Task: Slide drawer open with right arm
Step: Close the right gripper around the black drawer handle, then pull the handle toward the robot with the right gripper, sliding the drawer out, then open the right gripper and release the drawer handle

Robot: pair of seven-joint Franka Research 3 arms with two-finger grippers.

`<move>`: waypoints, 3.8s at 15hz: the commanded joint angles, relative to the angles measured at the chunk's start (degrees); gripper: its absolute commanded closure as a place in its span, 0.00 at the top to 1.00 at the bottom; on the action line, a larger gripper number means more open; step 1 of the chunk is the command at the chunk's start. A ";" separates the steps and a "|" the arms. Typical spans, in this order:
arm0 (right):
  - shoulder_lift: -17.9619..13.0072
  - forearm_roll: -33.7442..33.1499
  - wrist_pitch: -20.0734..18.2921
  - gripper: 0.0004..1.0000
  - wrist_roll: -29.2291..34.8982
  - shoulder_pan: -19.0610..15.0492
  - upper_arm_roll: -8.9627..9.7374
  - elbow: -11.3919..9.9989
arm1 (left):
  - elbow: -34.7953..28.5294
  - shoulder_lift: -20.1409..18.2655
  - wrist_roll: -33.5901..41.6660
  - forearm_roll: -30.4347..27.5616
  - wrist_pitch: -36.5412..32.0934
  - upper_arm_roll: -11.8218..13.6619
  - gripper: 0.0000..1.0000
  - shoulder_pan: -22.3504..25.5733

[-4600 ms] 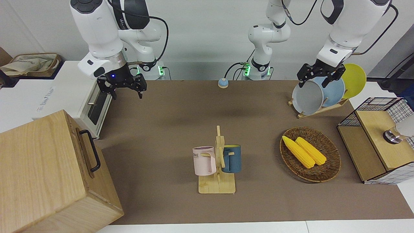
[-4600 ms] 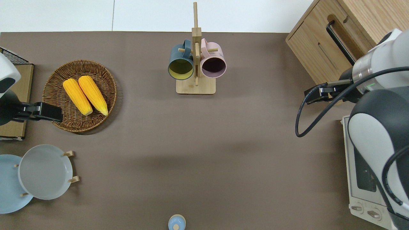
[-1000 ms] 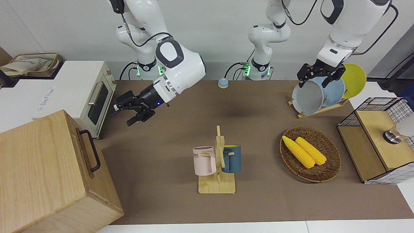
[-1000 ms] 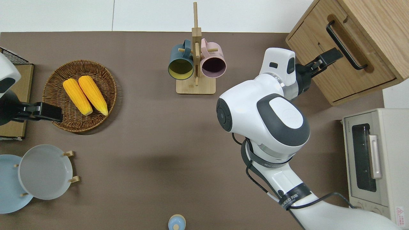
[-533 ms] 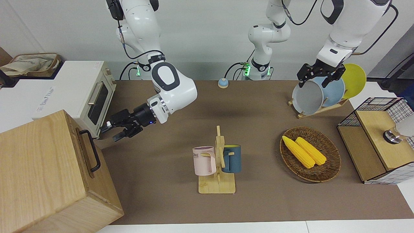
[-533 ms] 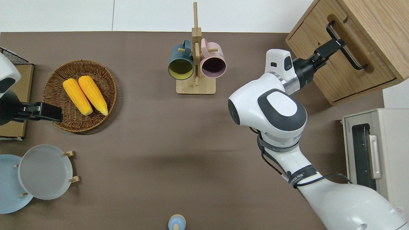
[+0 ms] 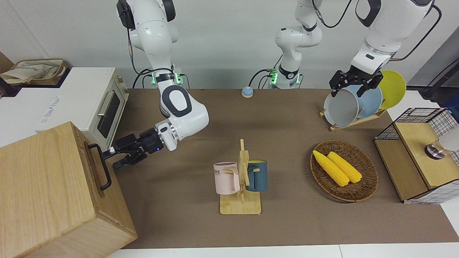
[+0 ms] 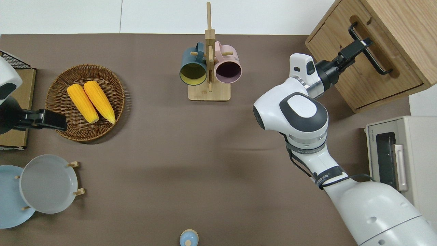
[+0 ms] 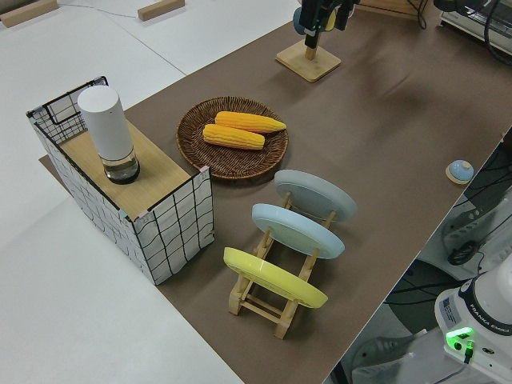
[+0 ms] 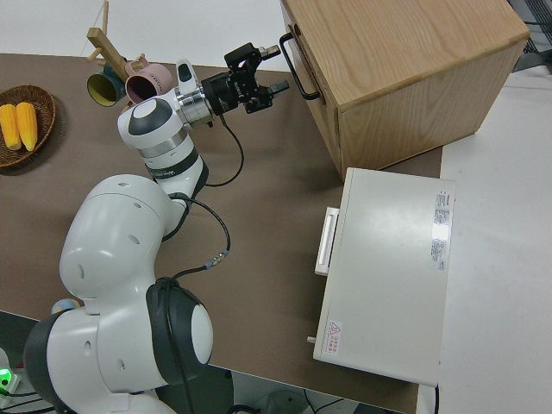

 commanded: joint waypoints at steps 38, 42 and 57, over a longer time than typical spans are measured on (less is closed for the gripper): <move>-0.53 10.20 -13.73 0.00 2.84 17.60 -0.26 3.00 | 1.49 0.65 0.55 0.98 -1.13 -0.37 0.99 0.22; -0.44 10.73 -17.33 0.00 2.49 20.60 -0.26 3.09 | 1.49 0.65 0.55 0.98 -1.13 -0.37 0.99 0.22; 0.97 11.96 -18.39 0.00 2.49 23.41 -0.61 4.32 | 1.49 0.65 0.55 0.98 -1.13 -0.37 0.99 0.22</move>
